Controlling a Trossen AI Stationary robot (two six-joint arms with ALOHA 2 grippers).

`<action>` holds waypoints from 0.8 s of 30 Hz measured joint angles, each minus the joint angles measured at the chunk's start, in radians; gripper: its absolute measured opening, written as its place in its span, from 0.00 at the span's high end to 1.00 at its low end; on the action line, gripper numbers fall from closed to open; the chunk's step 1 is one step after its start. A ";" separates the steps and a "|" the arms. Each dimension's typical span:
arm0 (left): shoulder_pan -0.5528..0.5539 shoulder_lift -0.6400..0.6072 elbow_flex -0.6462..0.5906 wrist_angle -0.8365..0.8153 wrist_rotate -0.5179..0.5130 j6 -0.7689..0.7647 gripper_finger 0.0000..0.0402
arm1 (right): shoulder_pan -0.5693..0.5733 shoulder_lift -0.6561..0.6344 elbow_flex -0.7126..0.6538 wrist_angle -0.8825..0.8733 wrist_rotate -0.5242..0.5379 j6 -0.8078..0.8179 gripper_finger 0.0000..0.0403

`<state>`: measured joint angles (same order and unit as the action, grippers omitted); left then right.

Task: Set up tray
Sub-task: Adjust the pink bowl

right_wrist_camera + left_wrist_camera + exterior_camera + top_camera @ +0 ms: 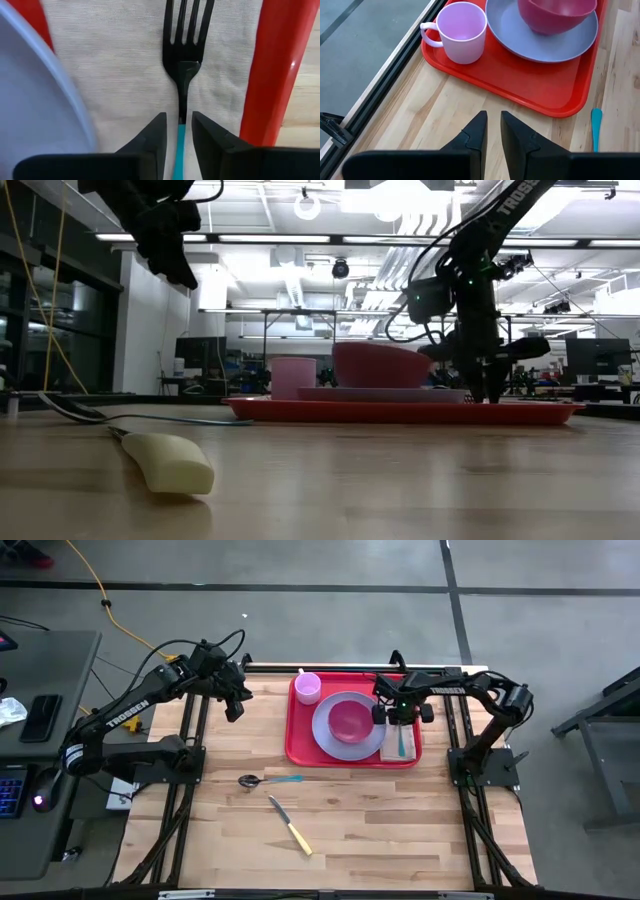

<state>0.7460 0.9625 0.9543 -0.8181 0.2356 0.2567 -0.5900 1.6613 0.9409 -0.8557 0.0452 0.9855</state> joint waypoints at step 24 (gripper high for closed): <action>0.000 0.000 0.000 -0.007 0.000 0.011 0.79 | 0.095 -0.443 0.000 0.178 -0.001 0.009 0.79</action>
<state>0.7460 0.9627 0.9543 -0.8246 0.2356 0.2680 -0.4950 1.2179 0.9409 -0.6777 0.0444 0.9947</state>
